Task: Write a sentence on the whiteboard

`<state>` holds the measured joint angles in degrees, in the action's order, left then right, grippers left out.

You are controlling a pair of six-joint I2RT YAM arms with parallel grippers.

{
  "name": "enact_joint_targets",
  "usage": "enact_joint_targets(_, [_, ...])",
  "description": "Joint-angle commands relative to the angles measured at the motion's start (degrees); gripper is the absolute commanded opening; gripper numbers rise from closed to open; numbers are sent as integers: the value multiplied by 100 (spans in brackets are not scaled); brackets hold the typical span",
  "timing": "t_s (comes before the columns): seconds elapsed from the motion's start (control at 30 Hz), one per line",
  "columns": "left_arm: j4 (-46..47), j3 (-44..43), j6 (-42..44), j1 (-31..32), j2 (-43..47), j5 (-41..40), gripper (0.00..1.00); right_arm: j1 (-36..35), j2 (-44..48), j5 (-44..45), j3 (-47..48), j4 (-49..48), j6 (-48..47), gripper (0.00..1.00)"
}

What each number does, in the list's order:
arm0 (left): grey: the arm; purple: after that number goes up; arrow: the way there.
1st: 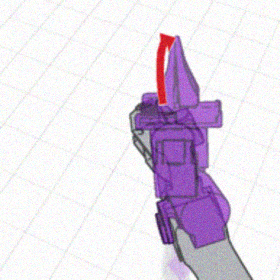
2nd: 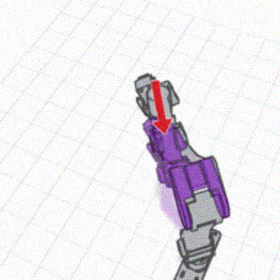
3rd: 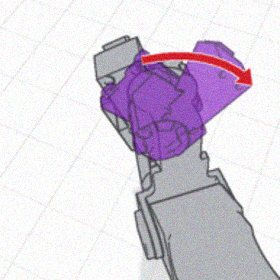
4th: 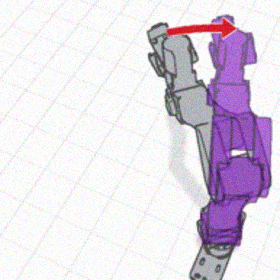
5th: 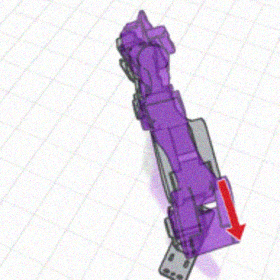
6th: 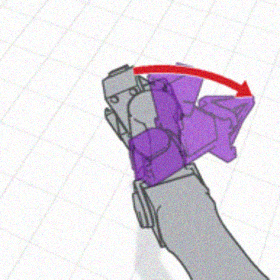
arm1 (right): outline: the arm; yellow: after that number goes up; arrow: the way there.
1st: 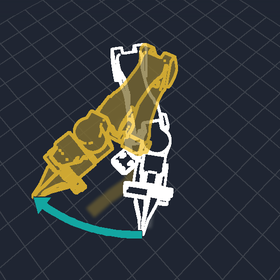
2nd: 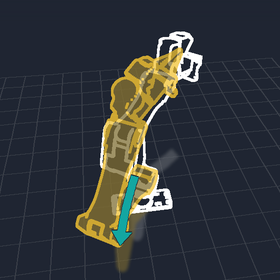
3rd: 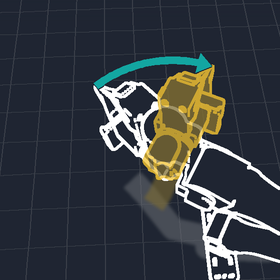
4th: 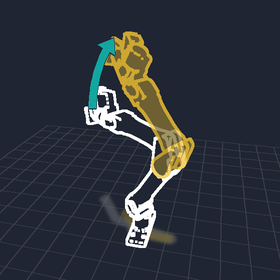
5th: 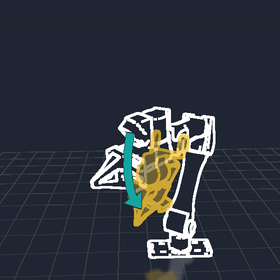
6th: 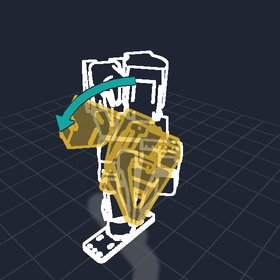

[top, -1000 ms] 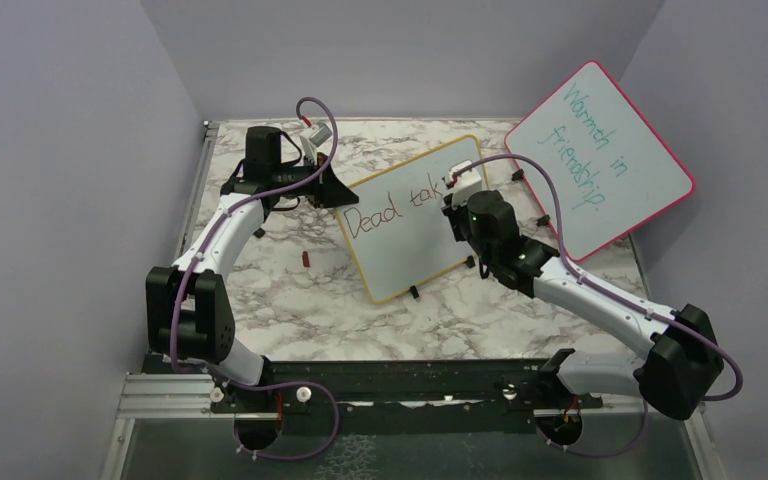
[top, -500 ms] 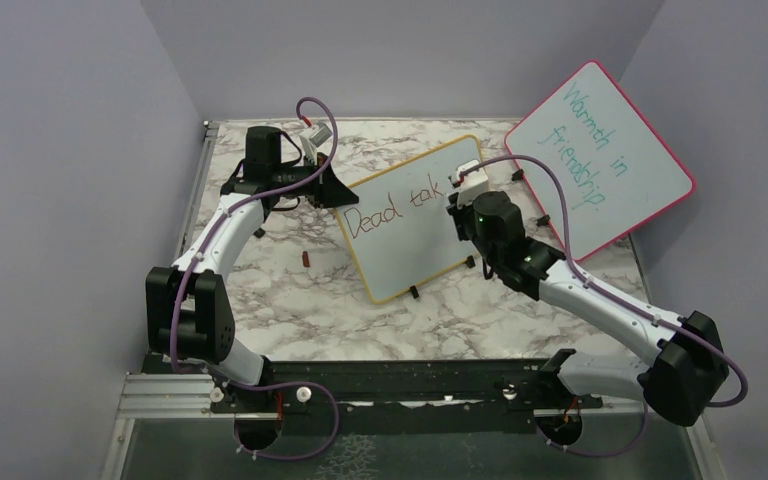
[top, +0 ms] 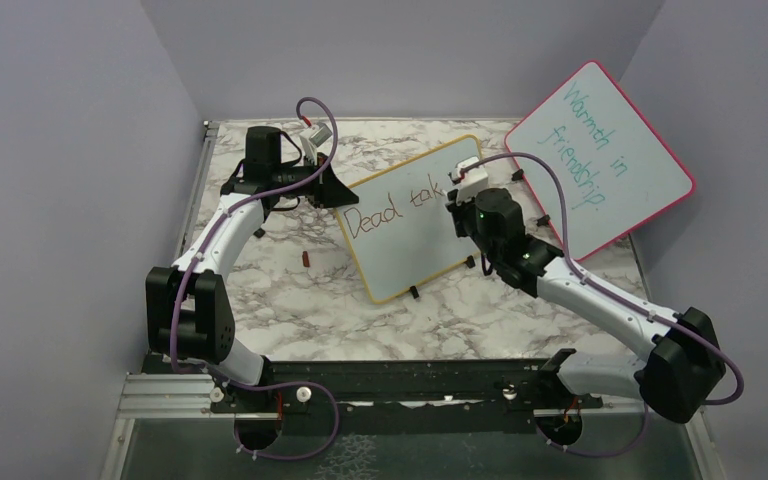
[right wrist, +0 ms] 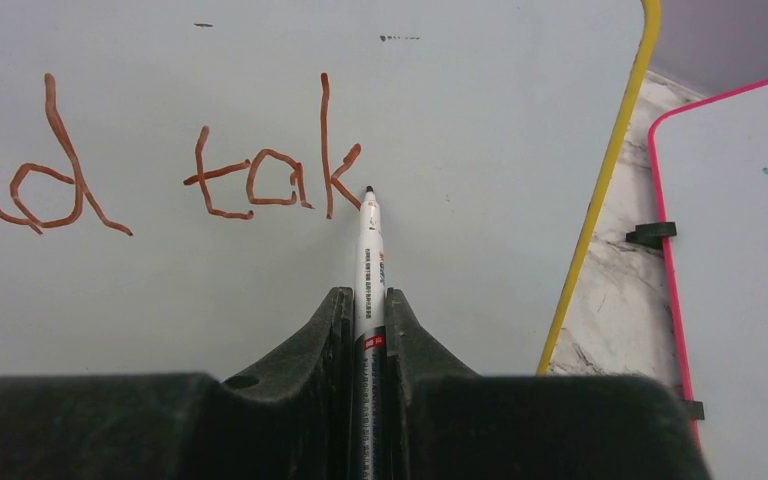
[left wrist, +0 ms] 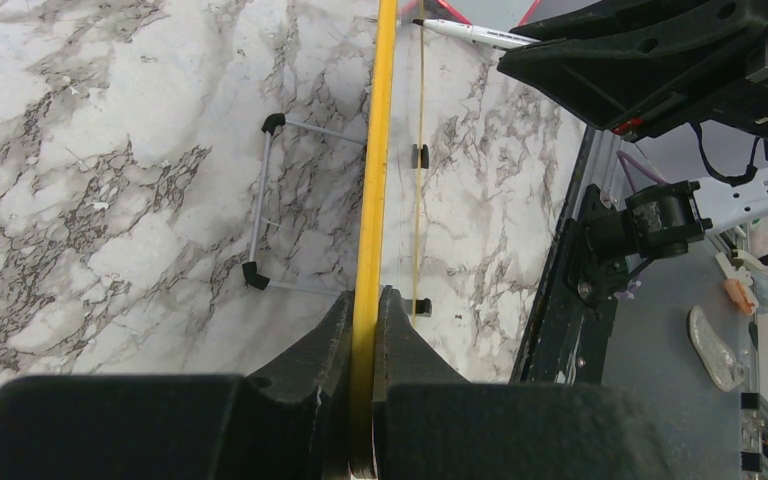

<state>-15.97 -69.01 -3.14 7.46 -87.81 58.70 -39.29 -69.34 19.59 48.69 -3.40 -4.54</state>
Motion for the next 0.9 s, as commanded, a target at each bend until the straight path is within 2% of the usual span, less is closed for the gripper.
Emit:
enact_joint_targets(0.0, [-376, 99, 619, -77, -238, -1159, 0, 71, -135, -159, 144, -179, 22, 0])
enact_joint_targets(0.4, [-381, 90, 621, -79, -246, -1150, 0, 274, -141, 156, 121, -172, 24, 0])
enact_joint_targets(0.87, [-381, 81, 635, -87, -245, -1124, 0, 299, -287, -189, 273, -496, -74, 1])
